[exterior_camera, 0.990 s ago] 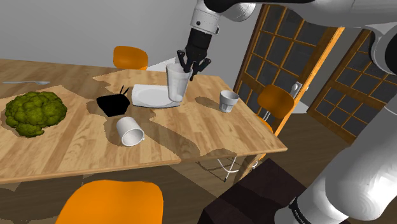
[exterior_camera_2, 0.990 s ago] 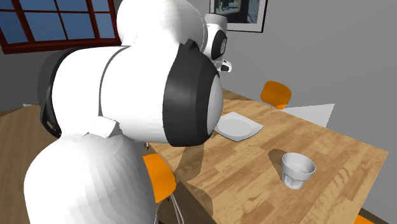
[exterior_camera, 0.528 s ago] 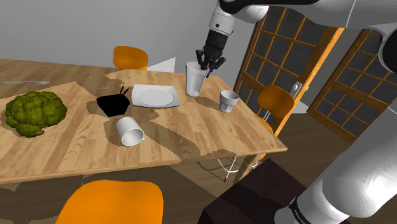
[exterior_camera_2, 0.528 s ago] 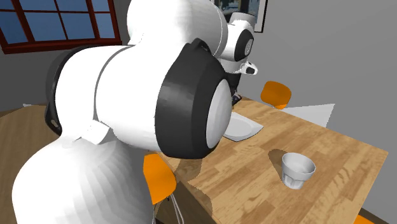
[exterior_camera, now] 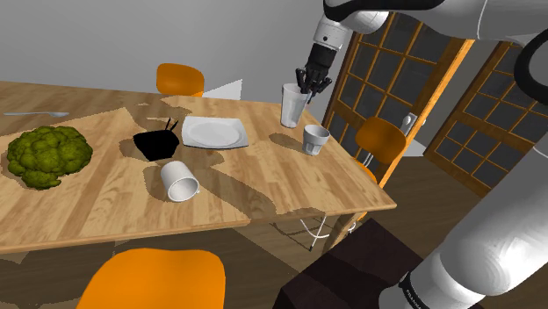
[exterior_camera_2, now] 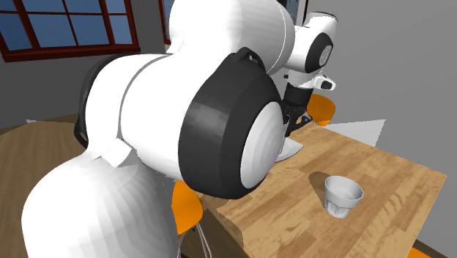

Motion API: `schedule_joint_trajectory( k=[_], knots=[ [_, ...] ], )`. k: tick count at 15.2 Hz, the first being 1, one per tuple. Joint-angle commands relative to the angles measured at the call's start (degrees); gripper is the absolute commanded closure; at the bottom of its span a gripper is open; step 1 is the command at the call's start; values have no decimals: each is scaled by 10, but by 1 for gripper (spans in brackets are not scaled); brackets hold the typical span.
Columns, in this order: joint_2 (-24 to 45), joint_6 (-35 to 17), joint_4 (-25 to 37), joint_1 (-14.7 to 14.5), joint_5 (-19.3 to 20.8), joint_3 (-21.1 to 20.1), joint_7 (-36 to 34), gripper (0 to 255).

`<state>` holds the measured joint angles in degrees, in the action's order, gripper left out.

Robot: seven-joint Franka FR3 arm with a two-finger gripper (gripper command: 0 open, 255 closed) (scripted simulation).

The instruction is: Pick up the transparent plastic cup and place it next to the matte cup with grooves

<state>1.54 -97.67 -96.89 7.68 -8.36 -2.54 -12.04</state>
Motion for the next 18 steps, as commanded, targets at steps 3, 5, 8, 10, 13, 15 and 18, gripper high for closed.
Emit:
schedule_joint_trajectory(
  k=[3,5,8,10,13,15,18],
  knots=[
    [20,11,24,28,1,26,53,255],
    [33,20,42,42,0,38,78,255],
    [49,21,55,56,0,49,103,255],
    [47,5,38,55,0,49,105,255],
    [46,-18,14,55,-1,49,108,255],
    [47,-33,-2,55,-1,49,110,255],
    [48,-56,-23,54,-2,48,113,255]
  ],
)
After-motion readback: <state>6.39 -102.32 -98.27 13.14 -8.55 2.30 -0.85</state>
